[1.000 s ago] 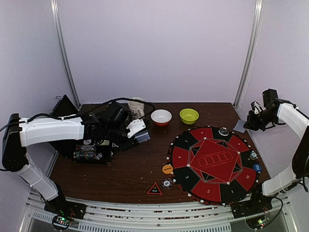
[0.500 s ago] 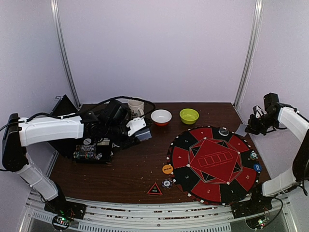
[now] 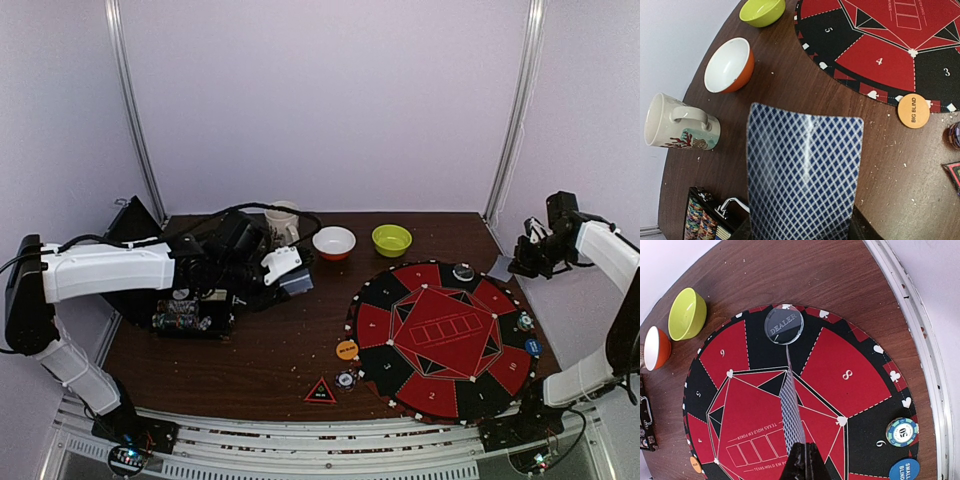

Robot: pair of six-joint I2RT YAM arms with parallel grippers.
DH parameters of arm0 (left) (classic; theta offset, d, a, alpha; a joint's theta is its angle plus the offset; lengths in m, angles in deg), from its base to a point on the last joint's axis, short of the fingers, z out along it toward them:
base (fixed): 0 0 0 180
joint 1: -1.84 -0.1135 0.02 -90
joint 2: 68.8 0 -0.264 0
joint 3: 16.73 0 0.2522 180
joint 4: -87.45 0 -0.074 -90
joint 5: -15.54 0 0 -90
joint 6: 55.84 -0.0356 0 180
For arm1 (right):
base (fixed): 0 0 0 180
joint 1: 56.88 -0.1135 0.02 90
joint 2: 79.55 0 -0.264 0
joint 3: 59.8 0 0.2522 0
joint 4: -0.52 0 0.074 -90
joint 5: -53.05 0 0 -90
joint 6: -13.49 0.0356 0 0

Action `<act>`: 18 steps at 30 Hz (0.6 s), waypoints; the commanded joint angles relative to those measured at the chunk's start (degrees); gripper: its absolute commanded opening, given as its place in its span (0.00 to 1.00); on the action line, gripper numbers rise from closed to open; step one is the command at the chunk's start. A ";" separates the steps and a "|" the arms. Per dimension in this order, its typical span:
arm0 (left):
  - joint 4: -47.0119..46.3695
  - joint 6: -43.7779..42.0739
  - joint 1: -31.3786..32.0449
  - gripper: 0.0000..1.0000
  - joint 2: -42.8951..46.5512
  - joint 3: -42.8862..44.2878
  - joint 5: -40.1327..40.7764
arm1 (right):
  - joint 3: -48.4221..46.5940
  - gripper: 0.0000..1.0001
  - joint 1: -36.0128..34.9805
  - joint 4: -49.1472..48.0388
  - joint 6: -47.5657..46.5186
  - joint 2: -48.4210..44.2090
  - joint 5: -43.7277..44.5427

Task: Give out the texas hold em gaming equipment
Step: Distribute the poker card in the big blind area.

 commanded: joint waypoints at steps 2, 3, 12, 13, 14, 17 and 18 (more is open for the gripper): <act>-3.22 -0.34 -0.34 0.46 1.92 -0.75 -0.72 | -1.08 0.00 0.15 1.82 -0.06 -0.59 -0.36; -3.20 -0.30 -0.36 0.46 2.08 -0.79 -0.64 | -0.86 0.00 0.00 1.82 0.75 -0.76 -0.20; -3.28 -0.51 -0.32 0.46 2.38 -1.14 0.37 | 1.82 0.00 -26.10 -13.04 11.02 2.39 -5.96; -3.26 -0.50 -0.36 0.46 2.45 -1.17 0.54 | 1.75 0.00 -29.23 -15.94 12.96 3.99 -6.56; -3.19 -0.46 -0.36 0.46 2.39 -1.20 0.55 | 1.64 0.00 -33.49 -18.84 14.76 6.44 -6.97; -3.40 -0.41 -0.37 0.46 2.47 -1.31 0.48 | 0.63 0.00 -40.56 -28.43 18.93 12.70 -10.17; -3.38 -0.43 -0.37 0.46 2.44 -1.32 0.43 | -0.16 0.00 -43.69 -30.80 19.86 15.38 -11.48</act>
